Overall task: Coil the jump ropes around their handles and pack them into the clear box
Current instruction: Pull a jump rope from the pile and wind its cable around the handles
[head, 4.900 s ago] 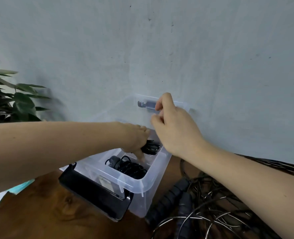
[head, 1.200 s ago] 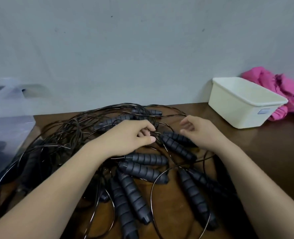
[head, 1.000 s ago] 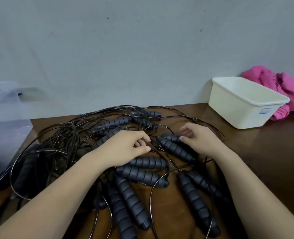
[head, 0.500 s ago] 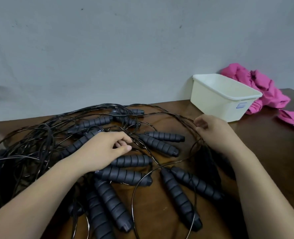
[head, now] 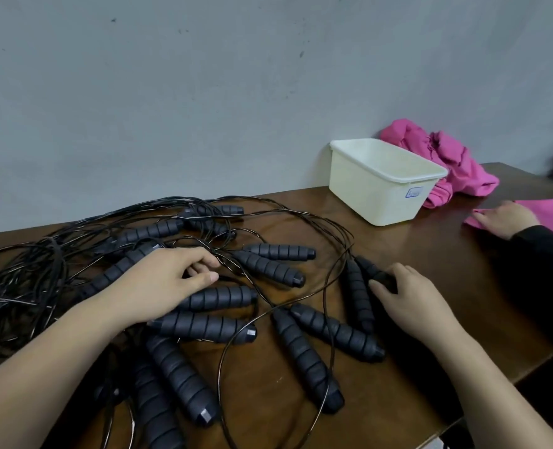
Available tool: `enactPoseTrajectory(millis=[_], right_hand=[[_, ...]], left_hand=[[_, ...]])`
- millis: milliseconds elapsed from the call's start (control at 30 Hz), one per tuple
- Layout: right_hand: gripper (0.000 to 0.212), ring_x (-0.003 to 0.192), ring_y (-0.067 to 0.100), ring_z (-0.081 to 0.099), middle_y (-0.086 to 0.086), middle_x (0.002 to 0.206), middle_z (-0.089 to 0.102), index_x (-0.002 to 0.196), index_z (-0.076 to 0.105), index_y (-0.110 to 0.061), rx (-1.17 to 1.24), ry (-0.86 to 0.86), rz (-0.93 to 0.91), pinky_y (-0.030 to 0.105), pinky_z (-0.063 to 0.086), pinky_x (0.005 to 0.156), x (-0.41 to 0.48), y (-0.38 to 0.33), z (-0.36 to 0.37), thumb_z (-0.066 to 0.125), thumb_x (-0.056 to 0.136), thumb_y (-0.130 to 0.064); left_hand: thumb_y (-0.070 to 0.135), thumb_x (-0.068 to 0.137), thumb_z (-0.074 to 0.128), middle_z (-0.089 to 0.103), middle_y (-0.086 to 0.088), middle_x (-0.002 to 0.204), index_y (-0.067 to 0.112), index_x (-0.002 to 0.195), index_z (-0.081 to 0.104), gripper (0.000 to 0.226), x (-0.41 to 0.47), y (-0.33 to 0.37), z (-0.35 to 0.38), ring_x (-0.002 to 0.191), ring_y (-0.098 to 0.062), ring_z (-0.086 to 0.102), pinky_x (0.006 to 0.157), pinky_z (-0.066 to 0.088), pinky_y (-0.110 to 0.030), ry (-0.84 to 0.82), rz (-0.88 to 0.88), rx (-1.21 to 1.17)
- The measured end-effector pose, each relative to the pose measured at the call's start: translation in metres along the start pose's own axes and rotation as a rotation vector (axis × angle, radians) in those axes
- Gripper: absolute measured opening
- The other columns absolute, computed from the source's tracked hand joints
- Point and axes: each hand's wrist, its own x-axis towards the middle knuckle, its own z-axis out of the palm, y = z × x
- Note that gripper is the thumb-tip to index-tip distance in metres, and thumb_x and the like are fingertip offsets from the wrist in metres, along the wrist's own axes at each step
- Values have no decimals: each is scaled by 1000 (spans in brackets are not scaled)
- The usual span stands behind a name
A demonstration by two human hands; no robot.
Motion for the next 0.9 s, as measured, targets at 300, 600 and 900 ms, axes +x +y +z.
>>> enactPoseTrajectory(millis=[300,600,900], right_hand=[[112,129,26,58,2,146,46,165,26,-26,-91,-270,9,38,54,99,3,-39,-6,70,76,-78],[47,89,31,63,4,101,68,114,56,-25,82,147,-32,38,48,69,8,-52,-34,75,75,-43],[60,90,32,64,-2,103,65,131,52,-29,-18,278,-424,43,57,73,0,-143,-115,72,75,-41]], left_hand=[[41,100,68,73,22,101,41,117,71,18,-1,0,-1,100,8,65,93,53,-24,-1,-7,-11],[43,99,70,71,27,110,50,123,64,26,1,16,-16,107,11,62,85,47,-16,-5,47,-5],[39,96,71,43,29,147,47,150,44,61,52,116,-59,141,7,42,119,42,-37,227,318,-110]])
